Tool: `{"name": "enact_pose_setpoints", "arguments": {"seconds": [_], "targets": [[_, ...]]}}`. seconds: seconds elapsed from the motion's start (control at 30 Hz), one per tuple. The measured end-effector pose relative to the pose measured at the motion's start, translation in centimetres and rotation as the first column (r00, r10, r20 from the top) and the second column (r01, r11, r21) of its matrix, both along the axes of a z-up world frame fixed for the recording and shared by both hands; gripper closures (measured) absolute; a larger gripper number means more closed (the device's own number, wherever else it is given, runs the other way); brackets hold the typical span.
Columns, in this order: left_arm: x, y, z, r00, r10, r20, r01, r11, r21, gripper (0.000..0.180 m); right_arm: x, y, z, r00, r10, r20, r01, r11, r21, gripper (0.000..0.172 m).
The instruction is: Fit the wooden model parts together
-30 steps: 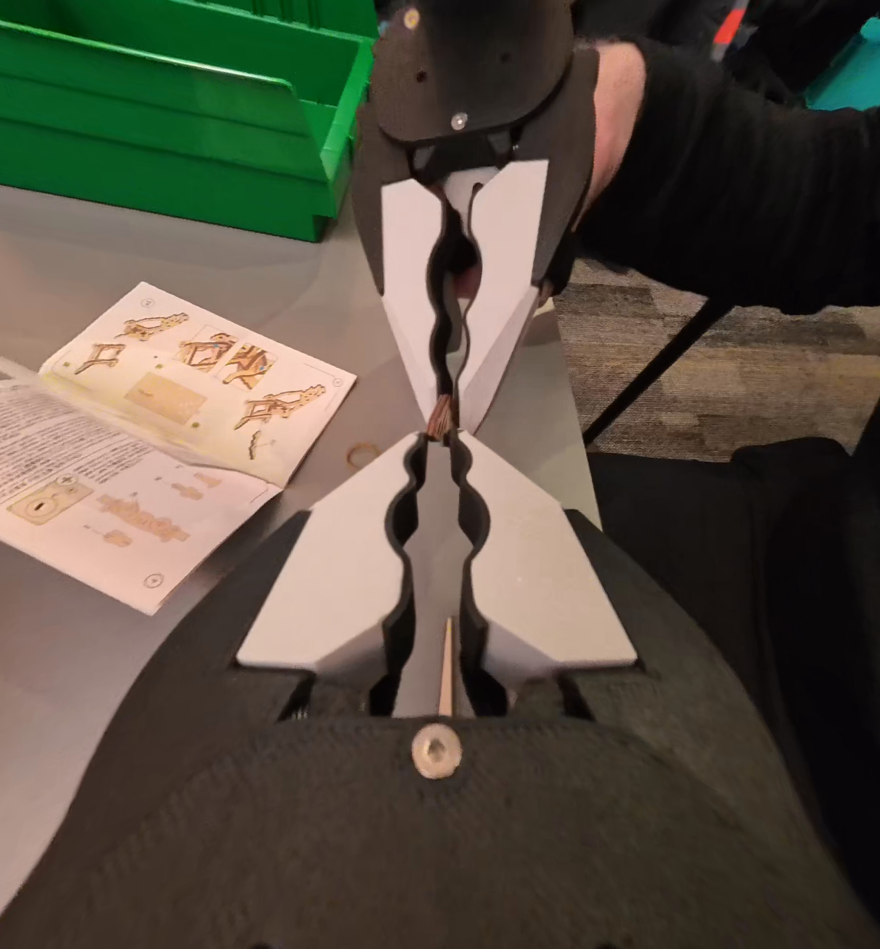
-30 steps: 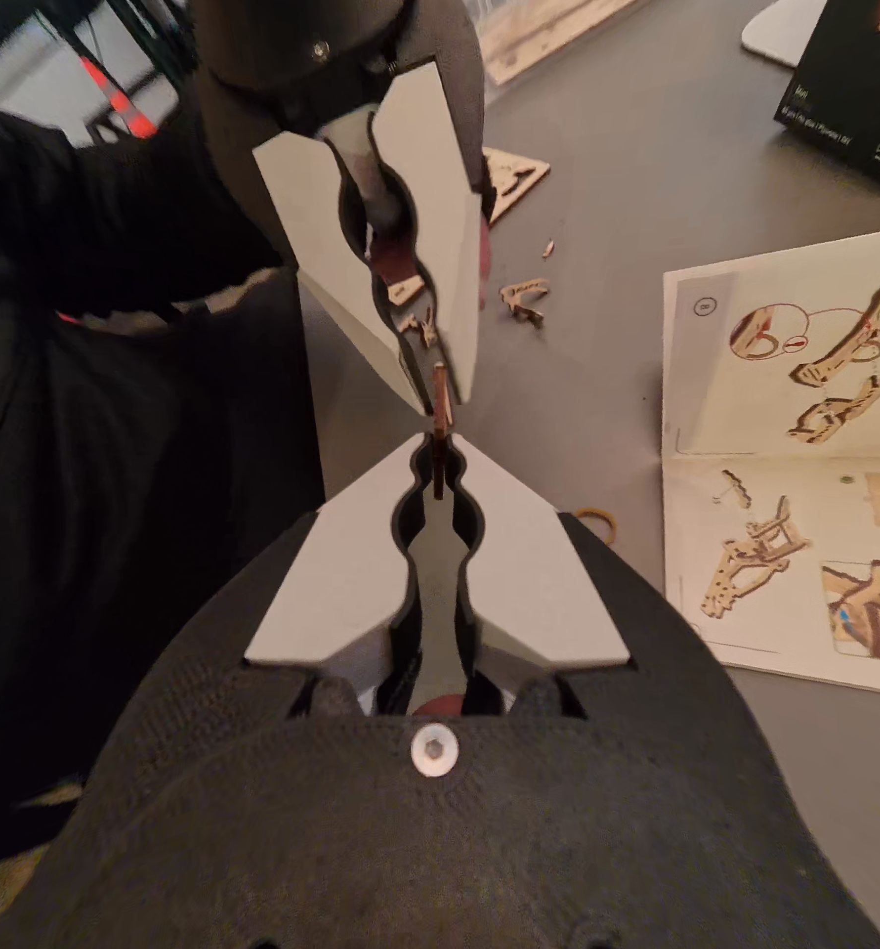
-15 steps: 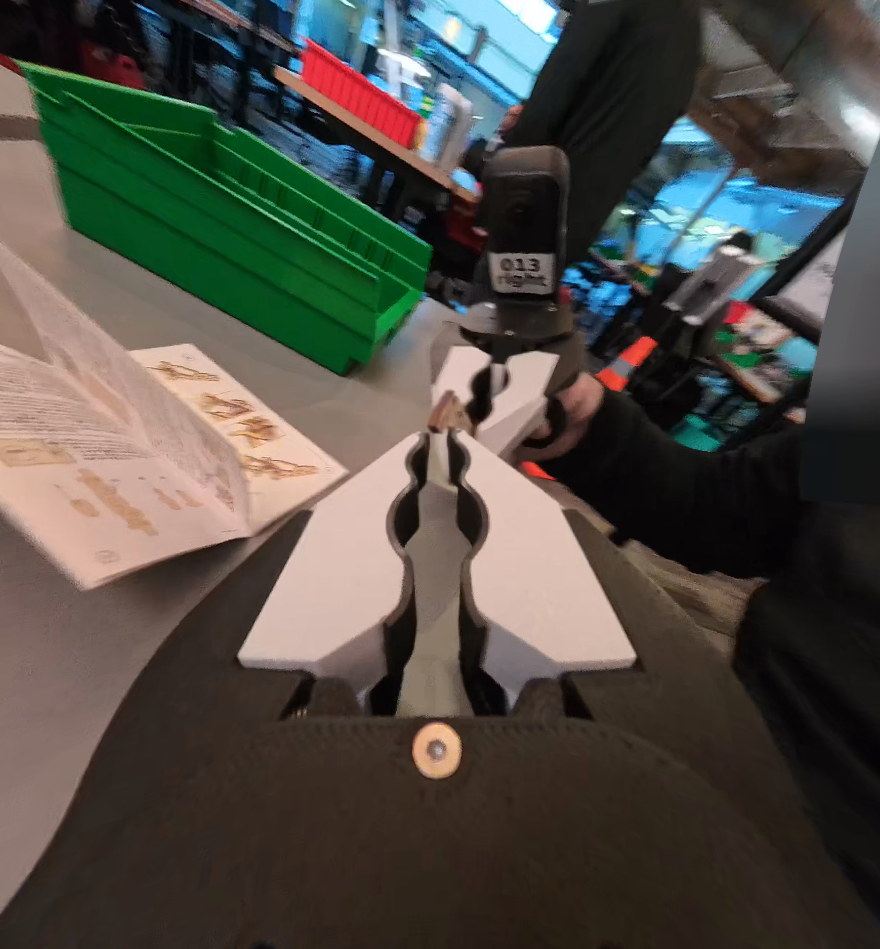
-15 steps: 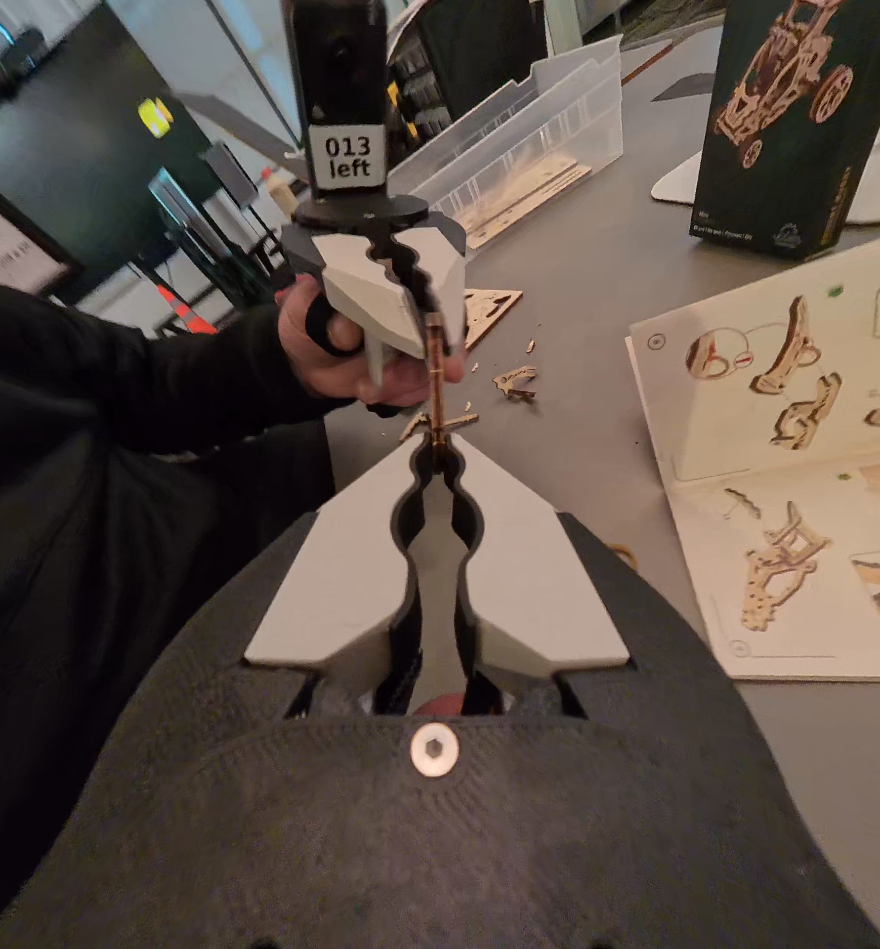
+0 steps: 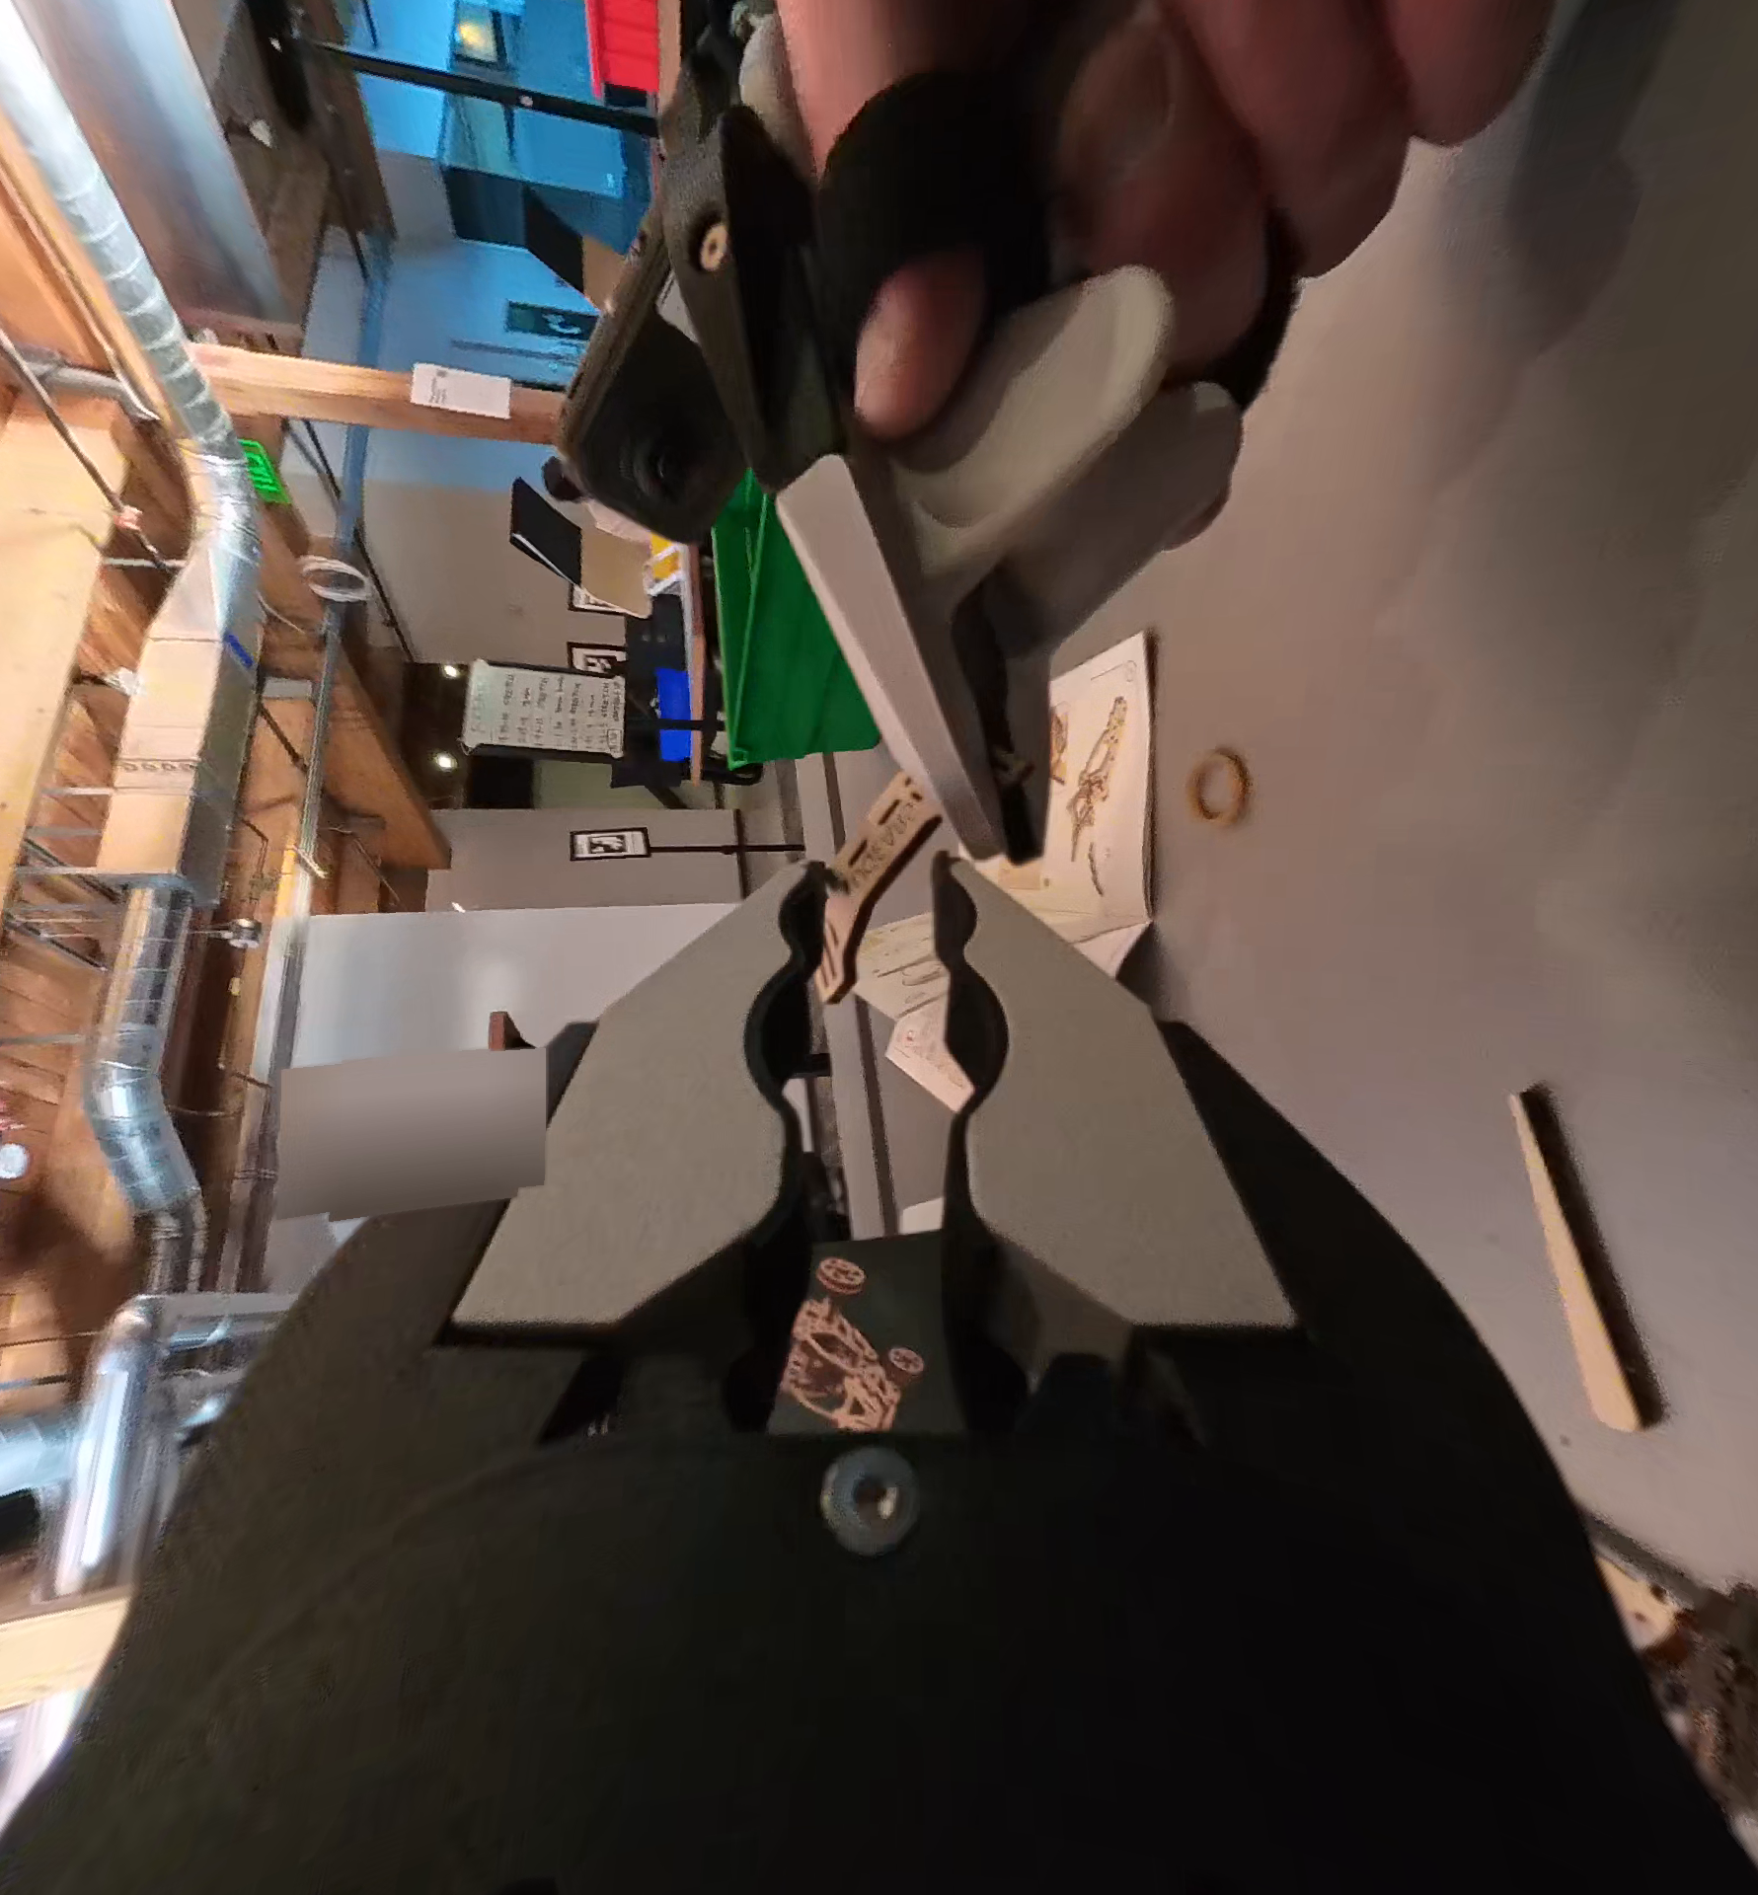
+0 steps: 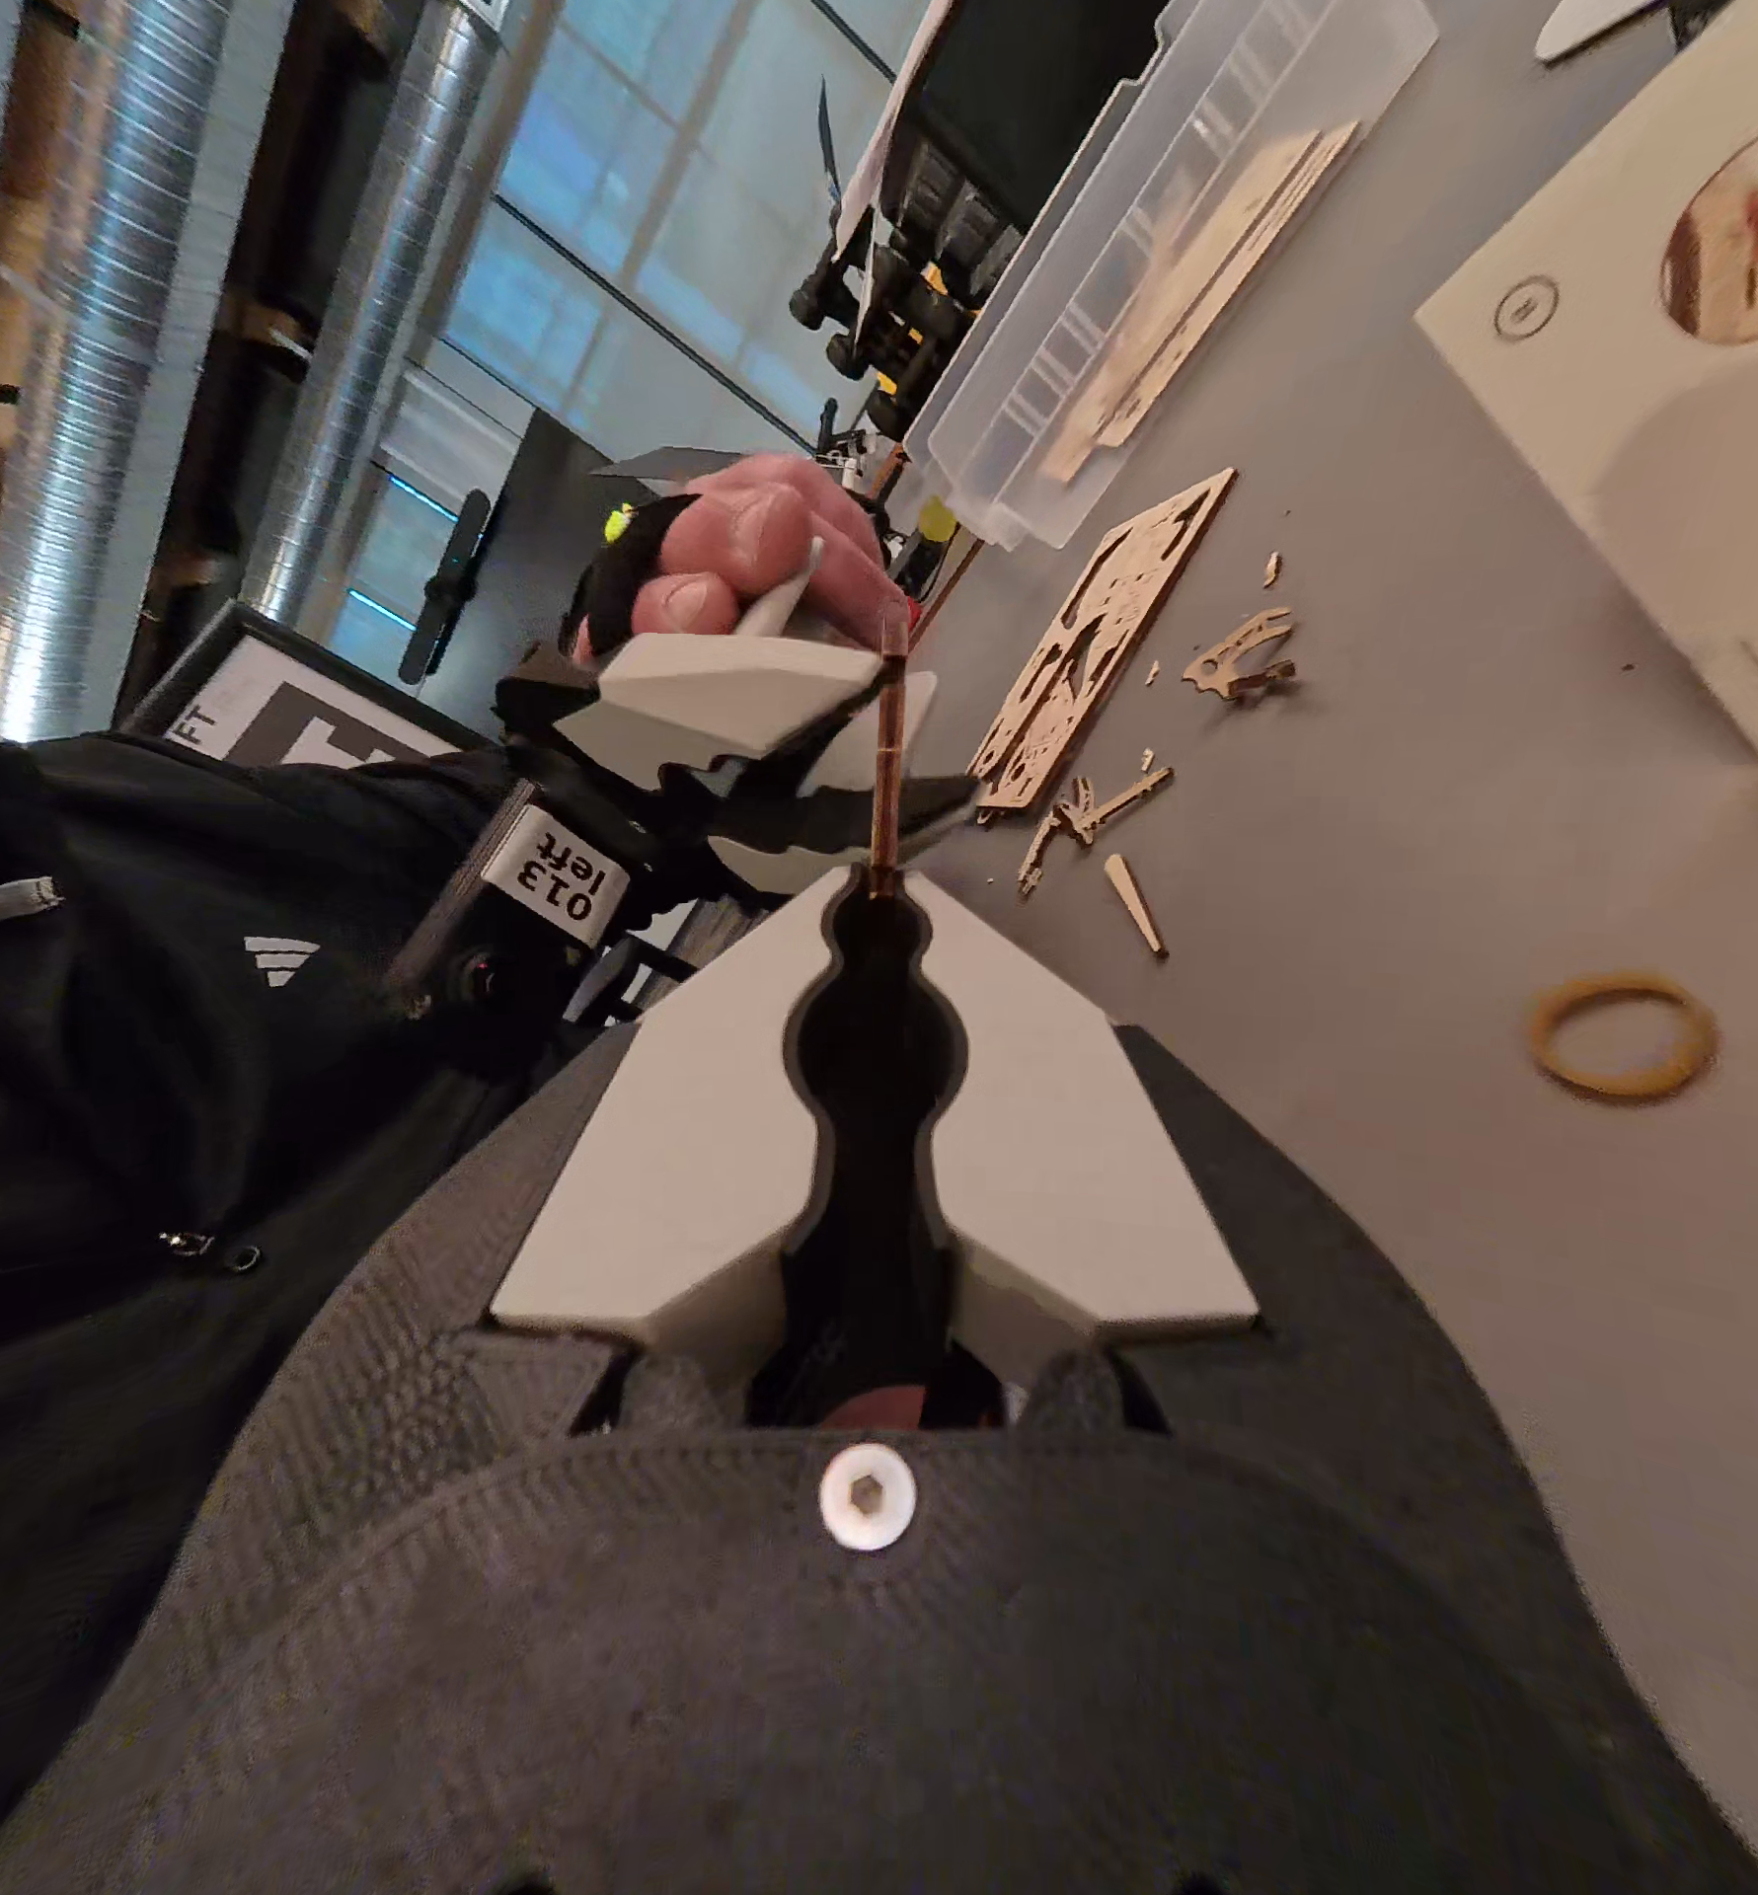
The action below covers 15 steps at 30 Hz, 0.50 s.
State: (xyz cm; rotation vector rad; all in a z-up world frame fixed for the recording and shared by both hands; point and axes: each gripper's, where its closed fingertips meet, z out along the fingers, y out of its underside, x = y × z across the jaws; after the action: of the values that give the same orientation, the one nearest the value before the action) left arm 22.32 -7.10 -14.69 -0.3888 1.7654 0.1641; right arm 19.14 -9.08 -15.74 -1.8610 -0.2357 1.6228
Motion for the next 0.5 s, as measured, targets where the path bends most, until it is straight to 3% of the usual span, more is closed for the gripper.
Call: {"name": "enact_pose_setpoints", "arguments": {"seconds": [0.17,0.3,0.4,0.47,0.5], "targets": [[-0.1,0.3,-0.4,1.000,0.011,-0.004,-0.011,1.000,0.024,0.172,-0.3,0.0,0.2,0.998,-0.007,-0.059,0.005,1.000,-0.027,0.168],[-0.3,0.6,-1.1,0.998,0.068,0.004,-0.067,0.985,-0.160,0.179,1.1,0.9,0.6,0.997,-0.079,-0.014,0.080,0.997,0.020,0.139],[-0.7,1.4,-1.2,0.990,0.140,0.010,-0.126,0.917,-0.380,0.179,3.5,1.4,-0.2,0.974,-0.158,0.160,0.131,0.977,0.169,0.136],[-1.0,2.2,-1.9,0.981,0.196,-0.011,-0.167,0.803,-0.572,0.179,4.6,1.3,-0.6,0.946,-0.161,0.281,0.079,0.956,0.283,0.150],[-1.1,2.5,-2.0,0.976,0.219,-0.005,-0.168,0.733,-0.660,0.179,5.2,1.7,-1.8,0.889,-0.191,0.416,0.043,0.939,0.340,0.153]]}}
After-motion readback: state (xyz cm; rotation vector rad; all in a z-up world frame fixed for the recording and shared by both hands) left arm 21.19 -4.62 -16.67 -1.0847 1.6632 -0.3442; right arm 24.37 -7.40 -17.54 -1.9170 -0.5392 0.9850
